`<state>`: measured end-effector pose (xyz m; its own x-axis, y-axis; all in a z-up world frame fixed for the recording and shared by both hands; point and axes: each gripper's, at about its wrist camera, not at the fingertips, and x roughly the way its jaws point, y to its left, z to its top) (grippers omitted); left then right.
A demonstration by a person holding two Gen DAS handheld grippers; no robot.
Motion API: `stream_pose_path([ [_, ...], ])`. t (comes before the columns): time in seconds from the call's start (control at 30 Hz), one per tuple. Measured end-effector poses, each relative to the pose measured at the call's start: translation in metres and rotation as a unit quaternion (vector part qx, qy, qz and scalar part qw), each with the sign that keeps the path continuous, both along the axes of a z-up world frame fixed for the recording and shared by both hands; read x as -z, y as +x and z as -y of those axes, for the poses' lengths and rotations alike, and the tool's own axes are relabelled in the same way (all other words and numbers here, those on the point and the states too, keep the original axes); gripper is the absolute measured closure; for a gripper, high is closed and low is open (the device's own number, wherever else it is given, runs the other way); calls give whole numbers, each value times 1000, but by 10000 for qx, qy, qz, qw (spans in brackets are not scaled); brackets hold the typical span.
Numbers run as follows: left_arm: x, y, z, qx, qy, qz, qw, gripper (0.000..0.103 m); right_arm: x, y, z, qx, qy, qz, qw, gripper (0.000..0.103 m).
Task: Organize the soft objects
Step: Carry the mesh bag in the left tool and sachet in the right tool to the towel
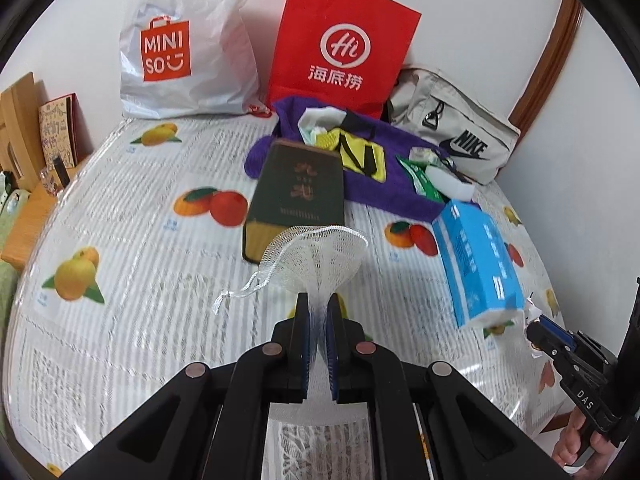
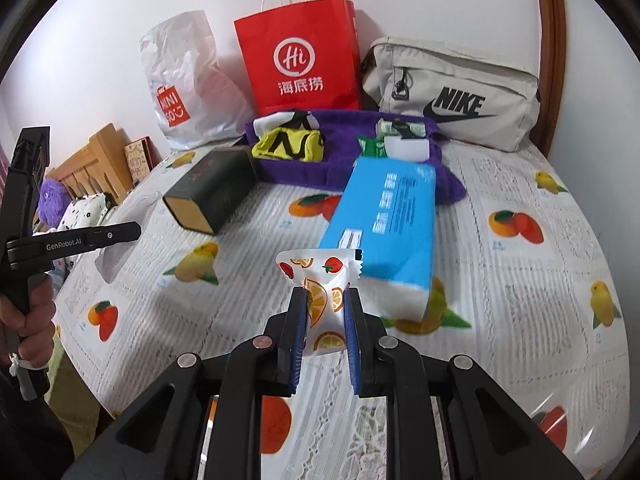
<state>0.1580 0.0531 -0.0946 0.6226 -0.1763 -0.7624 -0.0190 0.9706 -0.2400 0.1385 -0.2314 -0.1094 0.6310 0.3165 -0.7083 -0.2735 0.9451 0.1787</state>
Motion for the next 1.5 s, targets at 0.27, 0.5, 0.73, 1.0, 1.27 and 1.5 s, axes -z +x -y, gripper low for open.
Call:
stream_pose_path([
  [0.27, -15, 27, -6, -46, 31, 71, 10000, 96, -15, 32, 6, 38, 35, 108, 9999, 84],
  [0.5, -24, 57, -9, -30, 0, 94, 10000, 96, -31, 64, 8, 63, -15, 264, 9996, 84],
  [0.73, -28, 92, -10, -7, -33, 114, 9999, 96, -38, 96, 8, 27, -26, 306, 9995, 84],
  [1.0, -31, 140, -1, 190, 26, 70, 9998, 96, -34, 150, -3, -118, -109, 283, 9995, 84],
  [1.27, -28, 182, 7, 332, 74, 8, 9994, 96, -23, 202, -11, -202, -85, 171, 9996, 84],
  [1.5, -19, 205, 8, 335, 15, -68, 9994, 96, -5, 244, -17, -262, -206, -122, 9994, 83],
])
